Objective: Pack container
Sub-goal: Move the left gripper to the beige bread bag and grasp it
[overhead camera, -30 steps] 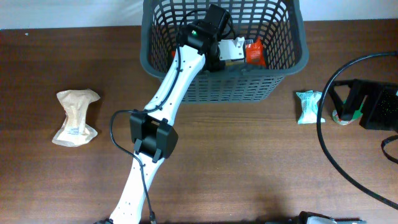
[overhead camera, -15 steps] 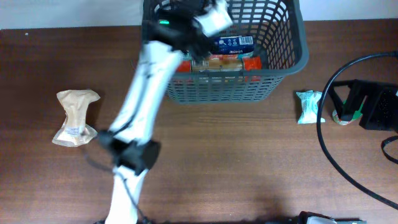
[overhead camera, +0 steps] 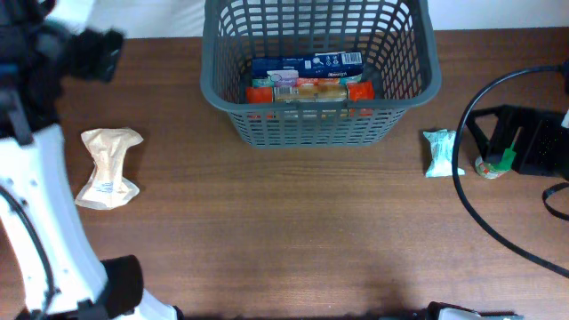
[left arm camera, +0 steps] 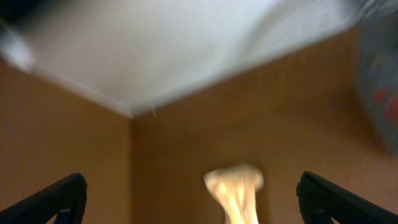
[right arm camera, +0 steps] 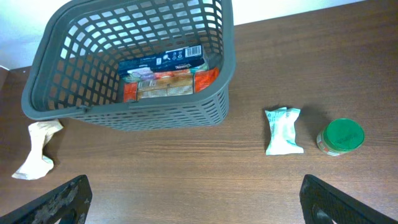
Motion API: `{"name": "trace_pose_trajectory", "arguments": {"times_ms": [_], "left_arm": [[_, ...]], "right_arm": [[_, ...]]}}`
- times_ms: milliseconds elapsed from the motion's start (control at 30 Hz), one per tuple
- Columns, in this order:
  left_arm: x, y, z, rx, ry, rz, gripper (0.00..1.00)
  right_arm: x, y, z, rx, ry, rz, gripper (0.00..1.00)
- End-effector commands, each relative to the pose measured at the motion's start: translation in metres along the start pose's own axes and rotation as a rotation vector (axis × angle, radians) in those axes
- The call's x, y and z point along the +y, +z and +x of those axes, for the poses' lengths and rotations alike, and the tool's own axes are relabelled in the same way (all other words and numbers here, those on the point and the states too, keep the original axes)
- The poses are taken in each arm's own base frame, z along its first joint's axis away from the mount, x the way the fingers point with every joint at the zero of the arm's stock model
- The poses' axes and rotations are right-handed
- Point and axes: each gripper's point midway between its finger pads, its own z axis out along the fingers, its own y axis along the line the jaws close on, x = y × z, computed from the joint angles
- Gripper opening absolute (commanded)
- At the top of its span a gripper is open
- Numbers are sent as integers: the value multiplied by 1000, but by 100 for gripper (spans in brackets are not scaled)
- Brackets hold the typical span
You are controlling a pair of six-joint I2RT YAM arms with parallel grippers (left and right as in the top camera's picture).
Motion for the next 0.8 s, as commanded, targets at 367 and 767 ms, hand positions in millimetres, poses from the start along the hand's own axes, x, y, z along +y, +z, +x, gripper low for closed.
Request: {"name": "trace_pose_trajectory", "arguments": {"times_ms": [367,767], "left_arm": [[-53,178,264,719,-524,291,99],[-82,235,322,867,-511,331,99]], "right_arm": [[-2,6,-1,13,-13,5,100],[-3,8,-1,18,-11,5,100]]}}
